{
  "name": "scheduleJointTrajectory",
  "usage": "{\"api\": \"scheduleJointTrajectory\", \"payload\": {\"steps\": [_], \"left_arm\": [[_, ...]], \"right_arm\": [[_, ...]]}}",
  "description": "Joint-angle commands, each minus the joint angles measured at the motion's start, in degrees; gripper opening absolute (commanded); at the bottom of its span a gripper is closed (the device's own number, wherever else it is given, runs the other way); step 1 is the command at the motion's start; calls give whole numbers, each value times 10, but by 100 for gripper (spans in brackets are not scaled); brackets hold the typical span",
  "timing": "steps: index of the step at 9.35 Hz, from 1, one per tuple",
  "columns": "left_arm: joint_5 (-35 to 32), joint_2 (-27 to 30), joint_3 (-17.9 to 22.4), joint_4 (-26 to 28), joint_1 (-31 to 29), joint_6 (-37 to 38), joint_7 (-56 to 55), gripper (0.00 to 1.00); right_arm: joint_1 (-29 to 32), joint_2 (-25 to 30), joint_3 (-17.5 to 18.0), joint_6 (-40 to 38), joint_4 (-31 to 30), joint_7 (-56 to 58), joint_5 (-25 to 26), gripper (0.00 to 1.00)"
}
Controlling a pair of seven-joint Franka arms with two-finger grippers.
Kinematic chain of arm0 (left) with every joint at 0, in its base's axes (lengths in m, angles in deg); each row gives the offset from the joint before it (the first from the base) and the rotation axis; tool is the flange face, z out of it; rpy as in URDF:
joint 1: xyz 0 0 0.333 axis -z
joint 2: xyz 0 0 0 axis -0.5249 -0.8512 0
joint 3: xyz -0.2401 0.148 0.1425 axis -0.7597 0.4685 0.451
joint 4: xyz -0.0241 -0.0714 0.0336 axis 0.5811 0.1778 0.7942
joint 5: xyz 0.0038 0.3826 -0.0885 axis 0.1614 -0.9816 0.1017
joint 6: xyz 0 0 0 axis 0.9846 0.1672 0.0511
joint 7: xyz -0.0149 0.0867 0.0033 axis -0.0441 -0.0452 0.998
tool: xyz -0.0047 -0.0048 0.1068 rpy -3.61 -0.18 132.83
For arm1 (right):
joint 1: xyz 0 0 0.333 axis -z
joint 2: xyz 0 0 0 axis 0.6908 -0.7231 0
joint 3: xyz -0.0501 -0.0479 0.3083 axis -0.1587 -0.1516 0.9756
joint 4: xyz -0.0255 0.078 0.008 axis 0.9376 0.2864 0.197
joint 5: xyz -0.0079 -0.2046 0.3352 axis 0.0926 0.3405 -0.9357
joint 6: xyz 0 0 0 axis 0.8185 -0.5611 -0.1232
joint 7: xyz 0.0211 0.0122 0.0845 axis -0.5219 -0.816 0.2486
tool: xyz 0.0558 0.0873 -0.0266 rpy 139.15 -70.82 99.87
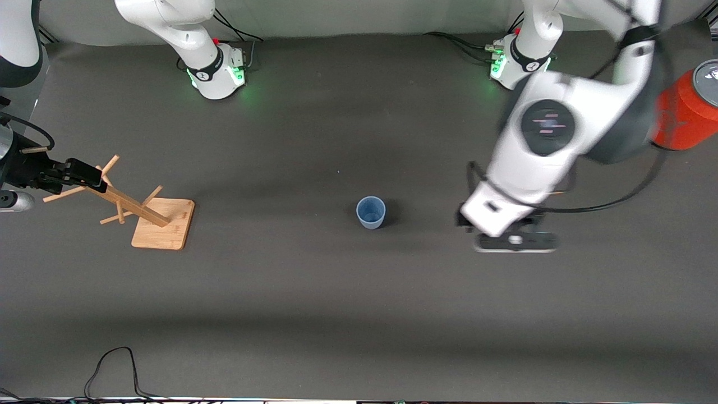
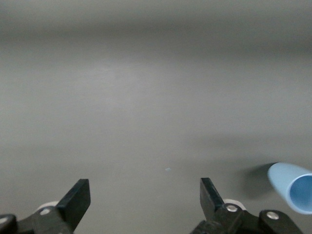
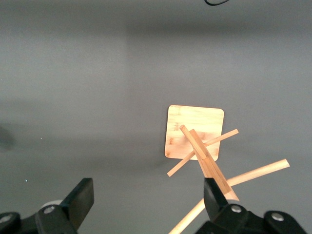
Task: Rotate and upright cup with both arms
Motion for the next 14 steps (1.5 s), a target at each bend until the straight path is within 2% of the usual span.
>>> {"api": "scheduleJointTrajectory", "payload": {"steps": [1,4,6,8,11,12,13,14], "left_arm": [[17,41,-7,8,-60,34,62,100],[21,84,-7,52,-122,28,134,100],[38,80,-6,59,-145,13,178,100],[40,93,-7,109,-166,-26,194,100],[49,102,-34,113,-226,4,228,100],[47,109,-63,116,-263,17,228,100],[47,138,-74,145,-281,14,231,100],[46,189,-74,200,-275,0,230,100]], "right_arm": [[-1,-2,-1,13,-1,14,5,100],[-2,0,-1,17,-1,13,5,100],[-1,1,-1,16,-1,14,5,100],[-2,1,-1,17,-1,14,5,100],[-2,3,-1,16,-1,13,5,100],[-2,2,-1,16,-1,13,5,100],[-2,2,-1,16,-1,13,5,100],[-2,2,-1,16,-1,13,5,100]]}}
